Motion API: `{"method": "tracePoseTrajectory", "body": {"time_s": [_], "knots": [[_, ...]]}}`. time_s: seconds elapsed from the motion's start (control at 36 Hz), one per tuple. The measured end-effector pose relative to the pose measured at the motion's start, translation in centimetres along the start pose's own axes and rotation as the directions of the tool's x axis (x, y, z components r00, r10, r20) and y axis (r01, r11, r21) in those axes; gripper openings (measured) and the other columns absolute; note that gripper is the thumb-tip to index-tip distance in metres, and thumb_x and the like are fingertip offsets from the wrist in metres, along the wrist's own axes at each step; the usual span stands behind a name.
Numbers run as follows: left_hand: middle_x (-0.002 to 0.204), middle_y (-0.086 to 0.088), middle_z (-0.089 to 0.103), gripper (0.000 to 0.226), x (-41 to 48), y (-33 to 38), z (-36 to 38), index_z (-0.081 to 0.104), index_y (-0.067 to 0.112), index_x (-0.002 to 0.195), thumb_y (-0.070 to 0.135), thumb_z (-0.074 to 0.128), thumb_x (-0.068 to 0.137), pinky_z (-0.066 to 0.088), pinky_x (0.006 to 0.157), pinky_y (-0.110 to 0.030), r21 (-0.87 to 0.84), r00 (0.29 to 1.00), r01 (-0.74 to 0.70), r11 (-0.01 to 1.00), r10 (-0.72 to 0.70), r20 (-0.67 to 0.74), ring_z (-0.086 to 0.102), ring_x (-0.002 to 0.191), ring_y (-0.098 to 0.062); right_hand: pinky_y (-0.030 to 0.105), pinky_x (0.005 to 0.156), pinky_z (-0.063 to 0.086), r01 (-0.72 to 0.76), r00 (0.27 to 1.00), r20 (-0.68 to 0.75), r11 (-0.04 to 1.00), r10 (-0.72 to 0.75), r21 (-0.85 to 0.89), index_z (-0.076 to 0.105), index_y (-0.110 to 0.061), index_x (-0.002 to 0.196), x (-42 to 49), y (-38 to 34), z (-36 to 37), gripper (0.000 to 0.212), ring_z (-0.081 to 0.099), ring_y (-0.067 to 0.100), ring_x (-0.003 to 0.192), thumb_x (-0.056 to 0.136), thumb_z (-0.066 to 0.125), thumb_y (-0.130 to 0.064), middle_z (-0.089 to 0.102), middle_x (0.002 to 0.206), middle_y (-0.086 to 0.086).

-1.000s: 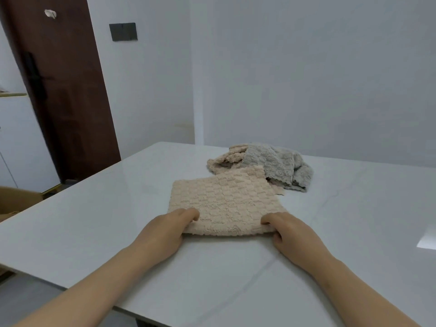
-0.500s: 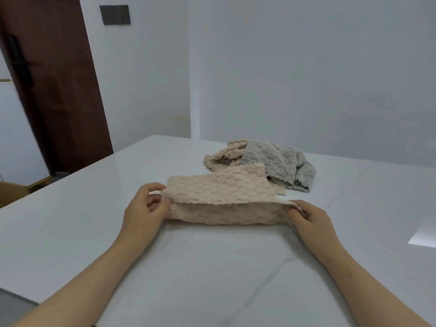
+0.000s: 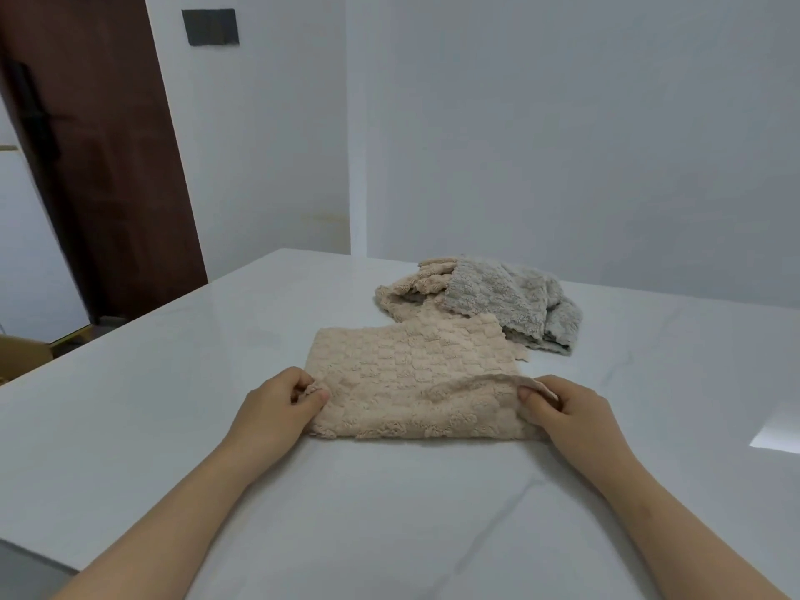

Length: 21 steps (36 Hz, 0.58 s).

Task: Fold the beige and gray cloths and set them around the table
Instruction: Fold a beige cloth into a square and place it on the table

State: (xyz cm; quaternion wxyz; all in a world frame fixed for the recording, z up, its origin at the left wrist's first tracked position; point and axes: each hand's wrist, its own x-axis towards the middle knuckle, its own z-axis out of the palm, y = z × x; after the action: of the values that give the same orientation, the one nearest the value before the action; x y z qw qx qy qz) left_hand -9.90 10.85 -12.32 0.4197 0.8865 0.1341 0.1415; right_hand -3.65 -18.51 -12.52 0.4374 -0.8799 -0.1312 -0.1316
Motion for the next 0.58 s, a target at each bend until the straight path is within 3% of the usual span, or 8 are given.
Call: {"method": "tracePoseTrajectory", "body": {"time_s": [0.06, 0.11, 0.25, 0.33, 0.42, 0.47, 0.53, 0.58], "knots": [[0.062, 0.004, 0.051, 0.019, -0.4, -0.1, -0.3, 0.051, 0.020, 0.074, 0.028, 0.055, 0.091, 0.033, 0.058, -0.025, 0.036, 1.000, -0.006, 0.999, 0.006, 0.004, 0.046, 0.061, -0.013, 0.028, 0.057, 0.031, -0.021, 0.999, 0.024, 1.000, 0.021, 0.012, 0.054, -0.015, 0.057, -0.3, -0.1, -0.5, 0.030, 0.045, 0.015, 0.058, 0.085, 0.062, -0.019, 0.050, 0.054, -0.001], [0.057, 0.006, 0.051, 0.017, -1.0, -0.1, -0.6, 0.051, 0.021, 0.076, 0.028, 0.053, 0.091, 0.032, 0.056, -0.025, 0.057, 1.000, -0.007, 0.998, 0.006, 0.029, 0.044, 0.057, -0.011, 0.023, 0.053, 0.029, -0.046, 0.995, 0.083, 0.999, 0.046, 0.001, 0.054, -0.007, 0.058, -0.4, -0.1, -1.1, 0.031, 0.040, 0.011, 0.054, 0.082, 0.066, -0.021, 0.044, 0.051, -0.004], [0.055, 0.008, 0.059, 0.011, -2.1, 0.2, -2.0, 0.060, 0.020, 0.078, 0.019, 0.056, 0.089, 0.035, 0.056, -0.023, 0.027, 0.990, 0.070, 0.997, -0.073, 0.121, 0.052, 0.059, -0.010, 0.011, 0.050, 0.038, -0.127, 0.937, 0.336, 0.989, 0.093, 0.080, 0.064, -0.016, 0.056, -0.6, -0.9, -2.3, 0.025, 0.050, -0.003, 0.046, 0.080, 0.070, -0.016, 0.056, 0.046, -0.012], [0.069, 0.000, 0.066, 0.010, -2.3, 0.5, -2.9, 0.067, 0.015, 0.081, 0.016, 0.059, 0.087, 0.040, 0.058, -0.023, -0.016, 0.976, 0.117, 0.993, -0.112, 0.185, 0.056, 0.062, -0.012, 0.007, 0.044, 0.036, -0.185, 0.903, 0.413, 0.974, 0.116, 0.131, 0.061, -0.019, 0.044, -0.6, -1.1, -2.7, 0.039, 0.048, -0.005, 0.040, 0.081, 0.068, -0.009, 0.055, 0.042, -0.013], [0.063, -0.005, 0.059, 0.018, -1.9, 0.8, -3.6, 0.070, 0.008, 0.079, 0.022, 0.062, 0.087, 0.038, 0.049, -0.017, -0.076, 0.980, 0.099, 0.992, -0.084, 0.180, 0.050, 0.052, -0.008, 0.013, 0.048, 0.036, -0.216, 0.907, 0.401, 0.961, 0.132, 0.171, 0.066, -0.003, 0.066, -0.6, -1.2, -2.9, 0.020, 0.047, 0.006, 0.050, 0.084, 0.065, -0.012, 0.053, 0.055, -0.003], [0.060, -0.005, 0.053, 0.023, -1.2, 1.2, -3.9, 0.068, 0.005, 0.078, 0.024, 0.061, 0.088, 0.037, 0.045, -0.014, -0.133, 0.989, 0.072, 0.989, -0.054, 0.137, 0.046, 0.049, -0.007, 0.022, 0.054, 0.039, -0.222, 0.927, 0.348, 0.951, 0.137, 0.217, 0.062, 0.008, 0.082, -0.3, -1.0, -2.9, 0.021, 0.049, 0.014, 0.061, 0.085, 0.063, -0.013, 0.054, 0.066, 0.007], [0.067, -0.008, 0.058, 0.023, -0.3, 1.6, -4.1, 0.067, 0.005, 0.079, 0.024, 0.060, 0.088, 0.040, 0.054, -0.020, -0.201, 0.996, 0.054, 0.978, -0.038, 0.082, 0.052, 0.060, -0.014, 0.031, 0.062, 0.040, -0.232, 0.945, 0.289, 0.938, 0.154, 0.258, 0.063, 0.009, 0.088, 0.0, -1.1, -2.8, 0.022, 0.053, 0.020, 0.069, 0.087, 0.061, -0.013, 0.059, 0.073, 0.011], [0.074, -0.012, 0.060, 0.023, 0.8, 2.1, -4.1, 0.066, 0.002, 0.082, 0.022, 0.059, 0.089, 0.040, 0.059, -0.027, -0.250, 0.998, 0.051, 0.967, -0.042, 0.041, 0.053, 0.066, -0.020, 0.032, 0.064, 0.042, -0.246, 0.953, 0.244, 0.925, 0.177, 0.290, 0.063, 0.009, 0.090, 0.5, -1.4, -2.6, 0.023, 0.055, 0.021, 0.070, 0.087, 0.061, -0.014, 0.061, 0.077, 0.013]]}}
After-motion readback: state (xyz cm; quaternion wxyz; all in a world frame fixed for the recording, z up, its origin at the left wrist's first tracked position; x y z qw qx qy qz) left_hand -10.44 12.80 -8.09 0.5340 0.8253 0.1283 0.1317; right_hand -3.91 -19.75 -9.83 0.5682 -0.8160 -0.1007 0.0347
